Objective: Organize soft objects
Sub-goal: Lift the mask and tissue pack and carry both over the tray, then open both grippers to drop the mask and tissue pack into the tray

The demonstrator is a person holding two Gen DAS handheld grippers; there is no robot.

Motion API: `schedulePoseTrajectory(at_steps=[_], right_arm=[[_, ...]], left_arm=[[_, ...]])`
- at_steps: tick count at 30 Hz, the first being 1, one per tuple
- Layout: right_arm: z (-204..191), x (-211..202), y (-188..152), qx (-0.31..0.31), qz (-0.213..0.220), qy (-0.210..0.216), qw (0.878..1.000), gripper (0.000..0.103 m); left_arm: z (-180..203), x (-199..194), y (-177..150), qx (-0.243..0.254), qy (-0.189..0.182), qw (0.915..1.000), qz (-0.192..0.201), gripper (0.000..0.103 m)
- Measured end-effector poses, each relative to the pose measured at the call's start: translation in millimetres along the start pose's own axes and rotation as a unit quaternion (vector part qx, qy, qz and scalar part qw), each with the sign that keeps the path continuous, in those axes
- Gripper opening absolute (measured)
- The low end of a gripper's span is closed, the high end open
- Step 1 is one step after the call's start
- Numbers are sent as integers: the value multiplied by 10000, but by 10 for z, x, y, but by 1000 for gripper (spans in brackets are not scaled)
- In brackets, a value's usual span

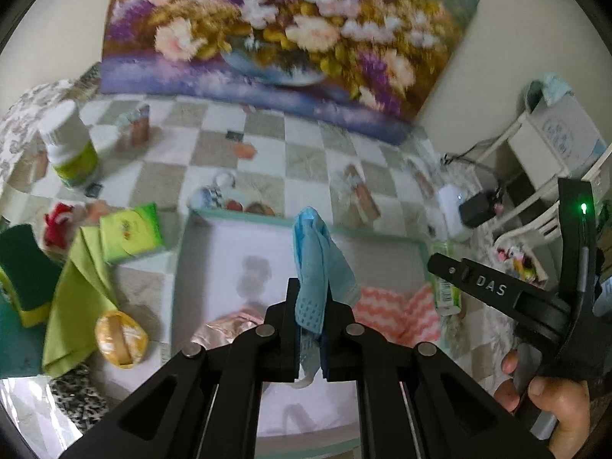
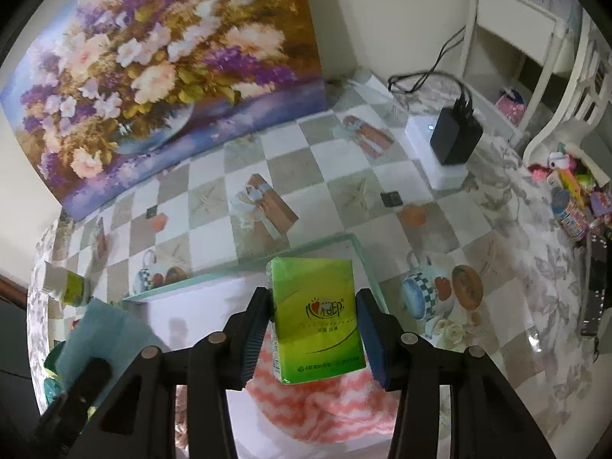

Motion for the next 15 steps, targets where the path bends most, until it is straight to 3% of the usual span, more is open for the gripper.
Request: schedulePoseTrajectory(at_steps=[5, 10, 15], right_arm=[[-40, 364, -135, 2, -411, 73, 9991, 49], [-58, 641, -284, -78, -753, -171, 9970, 50], [-57, 645, -314, -130, -746, -203, 9969, 51]], left_arm=[[-62, 302, -136, -48, 110, 9992, -375, 7], [-161, 500, -215, -146, 288, 9974, -651, 7], [-221, 626, -308, -167, 489, 9945, -908, 8]])
Point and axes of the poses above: each gripper's, at about its wrist camera, not at the fingertips, and x roughly the way its jaws point, z to its right, y to its top, the point moved 3 cm from there along x, roughly the way its jaws point, and after that the axes turned 4 degrees about -x, right-handed, at the moved point
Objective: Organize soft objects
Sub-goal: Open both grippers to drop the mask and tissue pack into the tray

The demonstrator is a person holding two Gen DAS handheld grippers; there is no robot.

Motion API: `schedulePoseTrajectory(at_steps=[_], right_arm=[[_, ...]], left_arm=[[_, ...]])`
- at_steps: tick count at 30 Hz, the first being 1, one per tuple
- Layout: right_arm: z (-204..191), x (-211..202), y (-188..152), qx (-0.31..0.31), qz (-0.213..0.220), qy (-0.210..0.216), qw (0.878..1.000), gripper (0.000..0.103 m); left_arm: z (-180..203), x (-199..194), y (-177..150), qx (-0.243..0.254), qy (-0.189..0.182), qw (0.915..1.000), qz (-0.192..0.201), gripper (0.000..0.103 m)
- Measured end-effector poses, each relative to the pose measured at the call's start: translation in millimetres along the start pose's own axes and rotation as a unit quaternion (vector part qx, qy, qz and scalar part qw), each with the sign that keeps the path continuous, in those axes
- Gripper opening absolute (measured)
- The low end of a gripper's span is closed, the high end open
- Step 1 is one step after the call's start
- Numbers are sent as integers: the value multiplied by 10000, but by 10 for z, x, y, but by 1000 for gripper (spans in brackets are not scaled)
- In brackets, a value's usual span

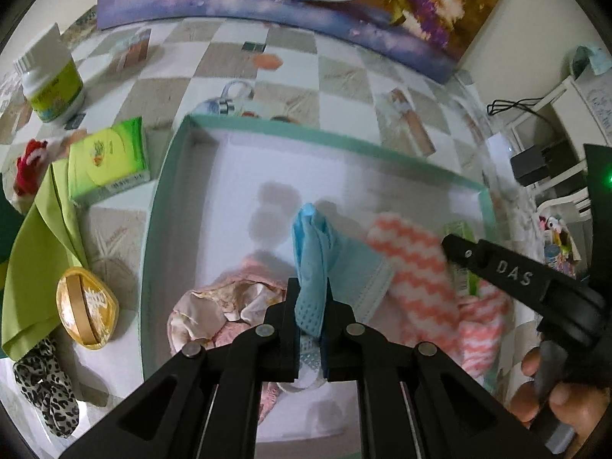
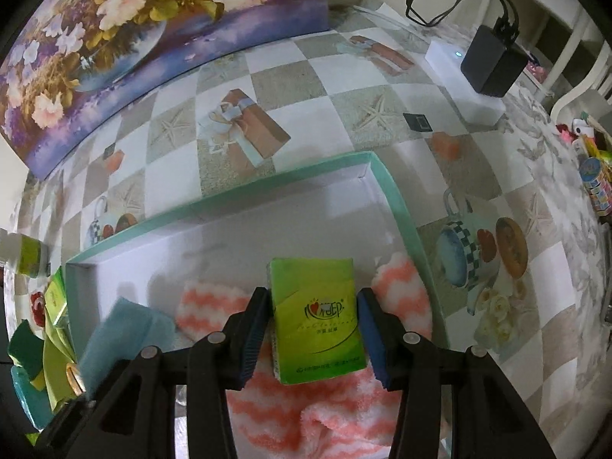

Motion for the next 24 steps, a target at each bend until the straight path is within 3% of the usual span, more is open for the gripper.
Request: schedulePoseTrajectory(at_steps=[5, 10, 15, 17, 24], right_arm=[[6, -10, -5, -3, -50, -32, 10000, 52], [-22, 10, 69, 28, -151, -63, 9999, 64], [-44, -202, 132, -38, 38, -99, 9999, 65], [-54, -313, 166, -80, 155, -99, 9998, 67], [-125, -766, 247, -224, 687, -169, 9972, 68]], left_arm=[[24, 5, 3, 53, 103, 9999, -45, 8], [81, -82, 54, 90, 110, 9999, -60, 13], [161, -241, 85, 199, 102, 9997, 41, 33], [196, -292, 90, 242, 74, 9996, 81, 51], [310, -530, 143, 392, -18, 9986, 361, 76]])
Point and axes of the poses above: each gripper's, at about its wrist camera, not at the fingertips, and x roughly the way its jaws point, z to its right, y to its top, the point moved 3 cm from there along x, roughly the way its jaws point, and after that the axes turned 4 degrees about -x, right-handed, at the moved point
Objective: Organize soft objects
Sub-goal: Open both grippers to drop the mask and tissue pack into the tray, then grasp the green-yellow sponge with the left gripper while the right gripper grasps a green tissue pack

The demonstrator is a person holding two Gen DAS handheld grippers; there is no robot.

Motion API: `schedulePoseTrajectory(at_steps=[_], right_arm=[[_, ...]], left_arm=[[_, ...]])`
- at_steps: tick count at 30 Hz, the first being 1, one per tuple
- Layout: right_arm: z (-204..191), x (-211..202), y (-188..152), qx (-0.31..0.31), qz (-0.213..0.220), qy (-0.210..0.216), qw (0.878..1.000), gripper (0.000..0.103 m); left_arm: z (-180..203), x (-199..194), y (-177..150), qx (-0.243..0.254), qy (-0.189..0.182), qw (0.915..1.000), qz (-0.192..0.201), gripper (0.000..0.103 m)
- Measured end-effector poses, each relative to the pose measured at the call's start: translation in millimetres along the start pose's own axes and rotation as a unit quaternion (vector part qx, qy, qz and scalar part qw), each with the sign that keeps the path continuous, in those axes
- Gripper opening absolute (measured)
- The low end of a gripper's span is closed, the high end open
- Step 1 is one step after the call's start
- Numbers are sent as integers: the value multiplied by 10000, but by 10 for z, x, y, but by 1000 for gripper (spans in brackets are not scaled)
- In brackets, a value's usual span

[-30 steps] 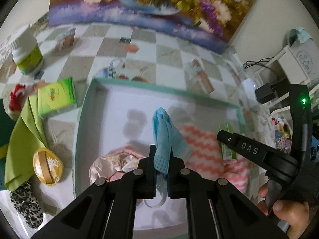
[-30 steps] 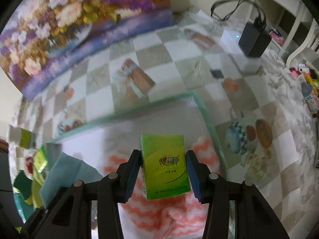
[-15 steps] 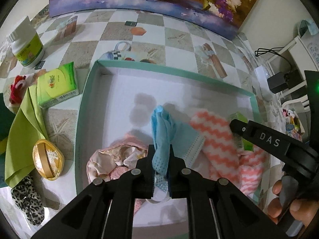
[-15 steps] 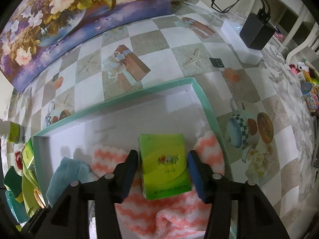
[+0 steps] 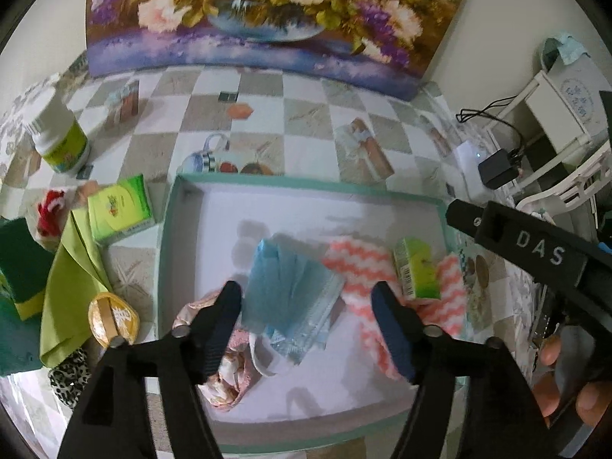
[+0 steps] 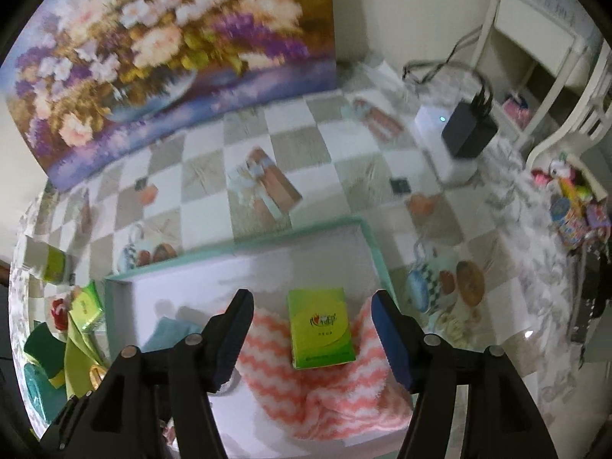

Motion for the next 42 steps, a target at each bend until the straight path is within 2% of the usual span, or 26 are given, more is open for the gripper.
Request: schedulePoseTrajectory(at_steps=[5, 15, 22, 23, 24, 27, 33, 39, 42], right_arm=[[1, -175, 40, -25, 204, -19, 9998, 68], [-32, -234, 24, -51, 211, 8, 9998, 69], [-95, -172, -9, -25, 120, 19, 9999, 93], [-106, -161, -16, 8, 112, 6, 9999, 101], [-130, -157, -21, 1, 116, -5, 9999, 103], [-277, -164, -40, -152, 103, 88, 9998, 103], [-656, -211, -106, -520, 134, 373, 9979, 103], [-1041, -236, -168, -931, 183, 511, 9942, 103], [-1203, -244, -178, -1029, 231, 642, 9924, 103]], left_arm=[[-18, -81, 45, -1, 25, 9999, 146, 86], [-337, -207, 174, -385, 157, 9985, 348, 93], [-788, -523, 379, -853, 380, 9924, 798, 95], [-899, -593, 393, -964, 450, 9901, 918, 97], [-968, -635, 393, -1022, 512, 9884, 997, 98], [-1282, -853, 388, -1283, 870, 9786, 1356, 99], [-1840, -1223, 324, -1666, 1388, 9592, 1815, 99], [-2375, -1580, 205, -1960, 1795, 9404, 2120, 99], [-2618, -1683, 149, -2144, 1883, 9331, 2186, 99]])
Point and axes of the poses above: each gripper's, at about its wrist camera, not at the fingertips, and x roughly the way its jaws point, z to its right, y to its top, the point moved 3 cm from there along x, roughly the way its jaws point, and after that the axes turned 4 degrees about -x, right-handed, at the moved point
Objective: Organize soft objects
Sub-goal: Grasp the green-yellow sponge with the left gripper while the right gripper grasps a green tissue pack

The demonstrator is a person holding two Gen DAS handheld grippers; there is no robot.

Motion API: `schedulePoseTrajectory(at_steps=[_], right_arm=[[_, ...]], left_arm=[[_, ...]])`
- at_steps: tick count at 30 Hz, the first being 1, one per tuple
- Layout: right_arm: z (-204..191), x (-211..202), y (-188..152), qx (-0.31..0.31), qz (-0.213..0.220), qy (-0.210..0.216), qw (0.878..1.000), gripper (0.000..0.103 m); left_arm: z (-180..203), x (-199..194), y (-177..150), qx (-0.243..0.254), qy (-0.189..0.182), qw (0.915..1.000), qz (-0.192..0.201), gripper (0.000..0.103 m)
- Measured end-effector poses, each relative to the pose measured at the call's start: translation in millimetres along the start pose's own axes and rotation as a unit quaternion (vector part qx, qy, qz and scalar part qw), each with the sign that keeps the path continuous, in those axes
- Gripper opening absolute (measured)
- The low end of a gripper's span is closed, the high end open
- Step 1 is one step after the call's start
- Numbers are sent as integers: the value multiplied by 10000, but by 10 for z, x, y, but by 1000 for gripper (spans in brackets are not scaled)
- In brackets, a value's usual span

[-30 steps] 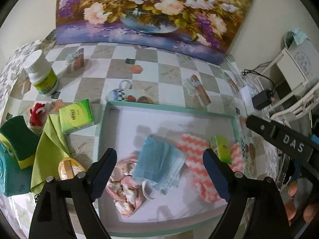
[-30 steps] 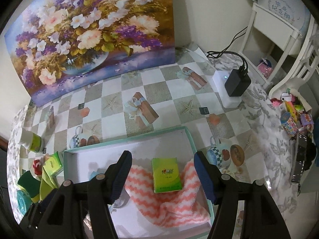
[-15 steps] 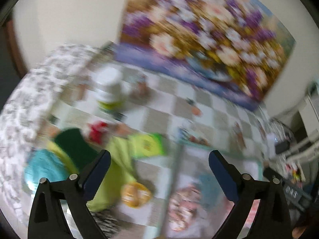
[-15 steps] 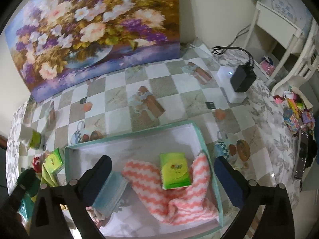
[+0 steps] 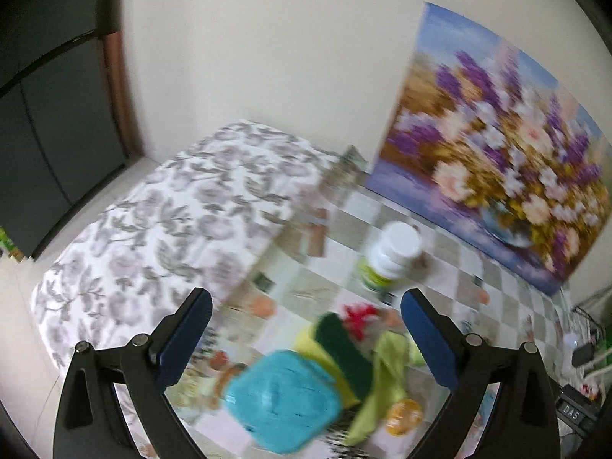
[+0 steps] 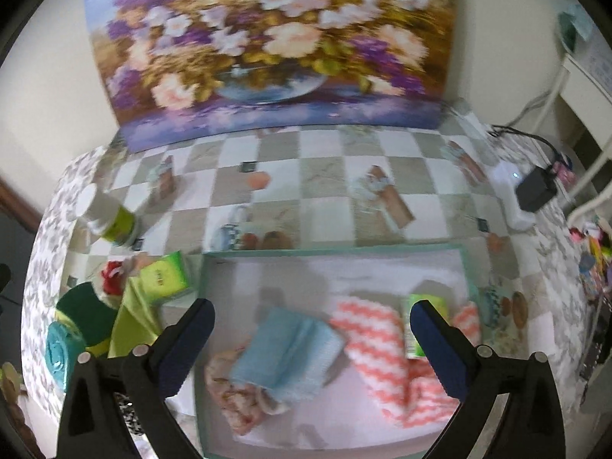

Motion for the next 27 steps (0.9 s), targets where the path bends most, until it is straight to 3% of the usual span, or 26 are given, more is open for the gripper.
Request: schedulePoseTrajectory(at_steps=[8, 12, 14, 19, 21, 27], right_arm=[[-492, 144, 29, -192, -26, 503, 9985, 103], [-751, 260, 38, -360, -63, 804, 9961, 103], [-839, 325, 41, -435, -106, 880, 9951, 103], [-1004, 548, 54, -571, -284, 1041, 9925, 103], [-1065, 652, 72, -658, -378, 1063, 9914, 103], [-1299, 849, 169, -1067, -477, 1047, 9876, 101]], left_arm=[[-314, 230, 20, -236, -169, 9990, -341, 99], [-185, 427, -16, 199, -587, 9949, -799, 100], [-118, 526, -21, 472, -625, 9916, -1025, 100], [48, 787, -2, 1000, -843, 9759, -1747, 99], [75, 941, 1, 1003, -871, 9676, -2148, 99], [56, 1298, 14, 777, -796, 9522, -2845, 99]])
Point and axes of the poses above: each gripper's, at about its wrist camera, not at the fingertips, and x roughly the way its jaws point, z to its right, y to its top, the point moved 3 cm from there along x, roughly the way its jaws point, and after that the axes turned 4 degrees about -x, right-handed, at the moved point
